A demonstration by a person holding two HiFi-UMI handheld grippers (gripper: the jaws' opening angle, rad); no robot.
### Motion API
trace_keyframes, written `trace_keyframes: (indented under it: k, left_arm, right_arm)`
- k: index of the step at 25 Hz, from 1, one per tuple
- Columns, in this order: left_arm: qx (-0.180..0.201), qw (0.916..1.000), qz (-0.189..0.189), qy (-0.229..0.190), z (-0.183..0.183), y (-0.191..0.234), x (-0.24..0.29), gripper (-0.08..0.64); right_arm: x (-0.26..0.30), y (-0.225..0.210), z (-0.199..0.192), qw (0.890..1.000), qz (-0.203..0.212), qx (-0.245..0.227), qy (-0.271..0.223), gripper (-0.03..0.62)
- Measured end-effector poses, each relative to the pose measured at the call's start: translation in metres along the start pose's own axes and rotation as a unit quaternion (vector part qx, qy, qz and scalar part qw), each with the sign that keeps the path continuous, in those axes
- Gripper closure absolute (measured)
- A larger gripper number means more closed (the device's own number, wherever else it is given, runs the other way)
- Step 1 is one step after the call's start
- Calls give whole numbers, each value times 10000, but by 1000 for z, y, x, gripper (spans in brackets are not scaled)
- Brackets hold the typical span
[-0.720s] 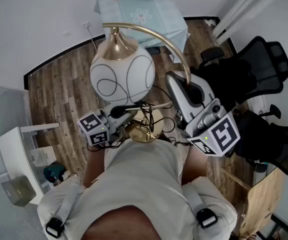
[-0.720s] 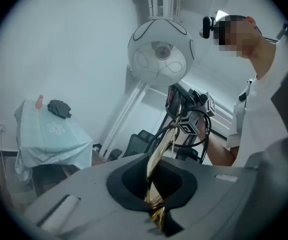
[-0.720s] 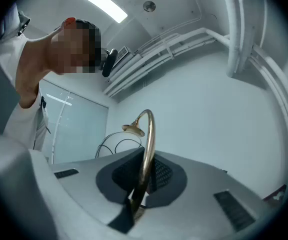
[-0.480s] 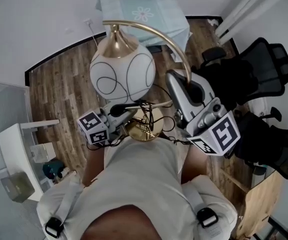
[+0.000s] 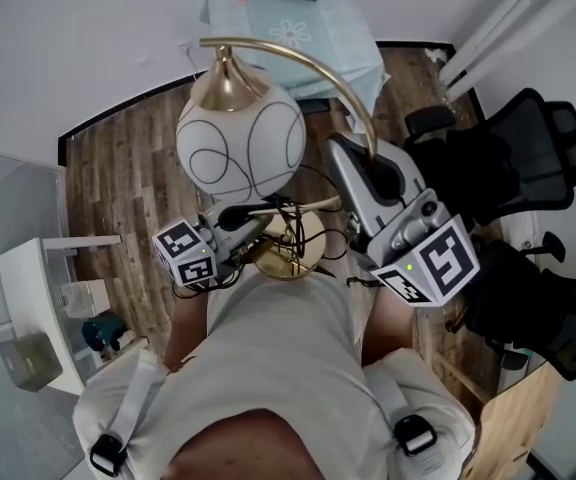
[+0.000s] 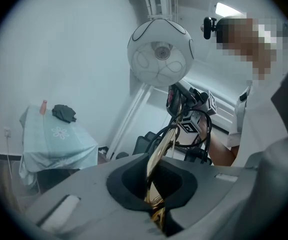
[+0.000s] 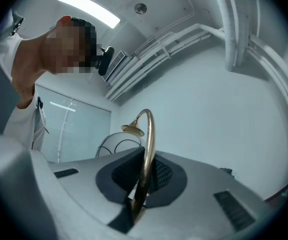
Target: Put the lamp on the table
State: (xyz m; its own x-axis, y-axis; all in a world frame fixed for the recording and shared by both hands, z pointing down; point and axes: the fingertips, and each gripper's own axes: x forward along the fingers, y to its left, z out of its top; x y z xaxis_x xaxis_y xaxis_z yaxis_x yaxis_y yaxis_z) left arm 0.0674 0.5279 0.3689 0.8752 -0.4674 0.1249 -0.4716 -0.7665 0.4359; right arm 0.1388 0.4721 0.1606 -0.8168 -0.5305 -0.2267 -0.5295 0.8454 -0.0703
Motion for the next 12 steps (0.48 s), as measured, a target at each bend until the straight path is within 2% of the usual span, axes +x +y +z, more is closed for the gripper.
trace_keyframes:
  k: [12]
  left_arm:
    - [9,10000,83,7,14,28,19,560]
  right_arm:
    - [20,-33,-5,9998,35,-65,160,591]
